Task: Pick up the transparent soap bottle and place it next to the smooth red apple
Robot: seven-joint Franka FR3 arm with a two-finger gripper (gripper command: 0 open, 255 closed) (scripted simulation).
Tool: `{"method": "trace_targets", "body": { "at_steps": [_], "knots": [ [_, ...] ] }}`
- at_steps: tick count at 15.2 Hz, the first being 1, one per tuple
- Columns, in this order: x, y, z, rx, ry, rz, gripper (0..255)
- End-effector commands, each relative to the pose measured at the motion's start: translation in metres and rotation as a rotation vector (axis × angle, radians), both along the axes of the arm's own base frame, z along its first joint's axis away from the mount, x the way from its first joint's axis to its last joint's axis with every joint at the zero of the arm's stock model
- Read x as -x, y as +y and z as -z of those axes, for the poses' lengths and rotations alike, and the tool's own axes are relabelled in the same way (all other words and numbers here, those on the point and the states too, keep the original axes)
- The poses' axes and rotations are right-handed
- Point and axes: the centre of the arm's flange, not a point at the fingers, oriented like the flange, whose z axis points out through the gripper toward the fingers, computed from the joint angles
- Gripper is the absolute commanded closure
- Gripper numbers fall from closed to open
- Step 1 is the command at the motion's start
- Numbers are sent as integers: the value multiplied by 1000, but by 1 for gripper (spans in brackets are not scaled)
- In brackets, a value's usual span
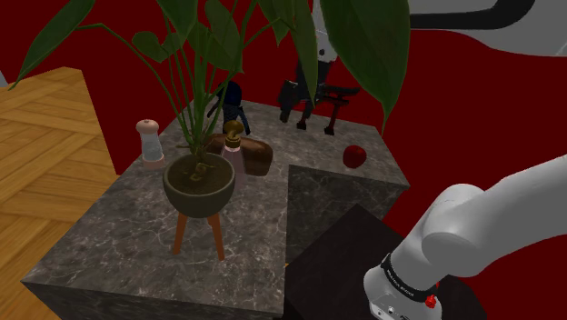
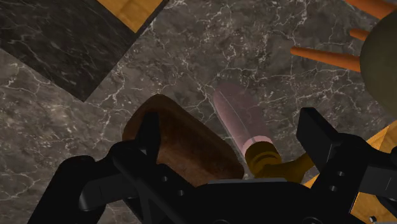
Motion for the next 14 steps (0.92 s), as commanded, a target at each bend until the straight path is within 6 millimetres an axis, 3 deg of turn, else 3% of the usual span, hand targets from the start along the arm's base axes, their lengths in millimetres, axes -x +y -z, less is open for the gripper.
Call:
{"method": "trace_targets", "body": {
  "at_steps": [1,12,14],
  "knots": [
    [-22,11,10,-2,-7,2,0],
    [-140,75,48,-9,-42,13,0],
    [-147,78,55,-9,-44,13,0]
  ]
}}
